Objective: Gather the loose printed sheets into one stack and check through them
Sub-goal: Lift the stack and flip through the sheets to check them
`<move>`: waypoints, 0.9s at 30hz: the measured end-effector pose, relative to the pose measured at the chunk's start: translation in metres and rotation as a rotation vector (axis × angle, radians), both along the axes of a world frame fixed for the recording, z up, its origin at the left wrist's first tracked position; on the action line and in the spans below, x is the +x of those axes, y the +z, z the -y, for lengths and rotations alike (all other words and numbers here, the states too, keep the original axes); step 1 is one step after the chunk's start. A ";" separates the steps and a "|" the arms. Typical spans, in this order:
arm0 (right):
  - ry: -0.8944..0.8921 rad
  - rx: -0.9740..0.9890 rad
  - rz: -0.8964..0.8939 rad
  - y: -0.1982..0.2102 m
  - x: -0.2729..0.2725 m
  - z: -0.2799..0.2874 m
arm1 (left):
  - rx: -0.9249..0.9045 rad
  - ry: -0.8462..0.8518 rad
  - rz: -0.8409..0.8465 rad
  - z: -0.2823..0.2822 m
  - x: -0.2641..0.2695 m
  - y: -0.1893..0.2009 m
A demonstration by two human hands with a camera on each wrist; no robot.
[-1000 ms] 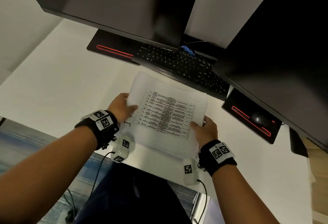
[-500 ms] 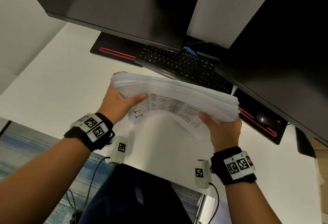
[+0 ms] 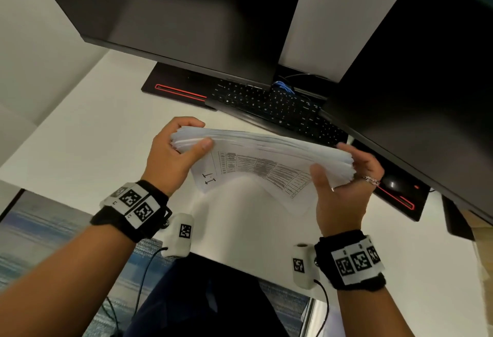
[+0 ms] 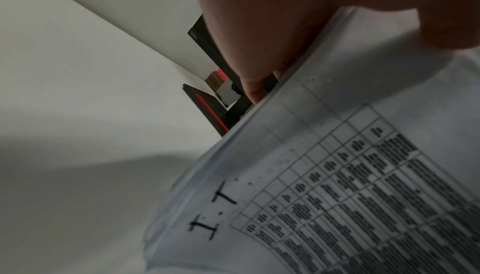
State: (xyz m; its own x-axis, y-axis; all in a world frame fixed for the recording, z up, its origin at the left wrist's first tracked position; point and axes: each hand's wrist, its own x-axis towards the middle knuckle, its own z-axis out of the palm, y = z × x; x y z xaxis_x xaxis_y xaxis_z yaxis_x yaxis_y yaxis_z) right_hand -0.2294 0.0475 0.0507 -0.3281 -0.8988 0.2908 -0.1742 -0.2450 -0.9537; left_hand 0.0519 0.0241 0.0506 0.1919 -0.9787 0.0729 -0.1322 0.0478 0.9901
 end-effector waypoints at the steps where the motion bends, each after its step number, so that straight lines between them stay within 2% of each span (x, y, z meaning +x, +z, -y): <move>1: -0.017 -0.066 -0.084 0.000 0.000 0.000 | -0.013 0.019 -0.026 -0.001 -0.003 0.003; 3: -0.004 -0.140 -0.231 -0.002 -0.002 0.002 | -0.018 0.040 -0.044 -0.001 -0.007 0.005; 8: 0.023 -0.121 -0.314 0.000 -0.008 0.001 | -0.056 0.073 -0.023 0.000 -0.009 0.010; 14: 0.011 -0.105 -0.279 0.005 -0.007 0.000 | -0.049 0.113 0.007 0.005 -0.013 0.009; 21: -0.028 0.114 -0.184 -0.006 -0.012 0.003 | -0.028 0.130 0.035 0.010 -0.019 0.005; 27: 0.020 0.013 -0.196 -0.007 -0.007 0.002 | -0.006 0.195 0.010 0.012 -0.020 0.000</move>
State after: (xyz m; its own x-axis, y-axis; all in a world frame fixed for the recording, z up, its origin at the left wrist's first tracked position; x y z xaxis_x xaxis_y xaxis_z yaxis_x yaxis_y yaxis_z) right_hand -0.2365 0.0458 0.0436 -0.2489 -0.9086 0.3355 -0.3519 -0.2379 -0.9053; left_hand 0.0322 0.0118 0.0506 0.3767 -0.9227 0.0818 -0.1494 0.0266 0.9884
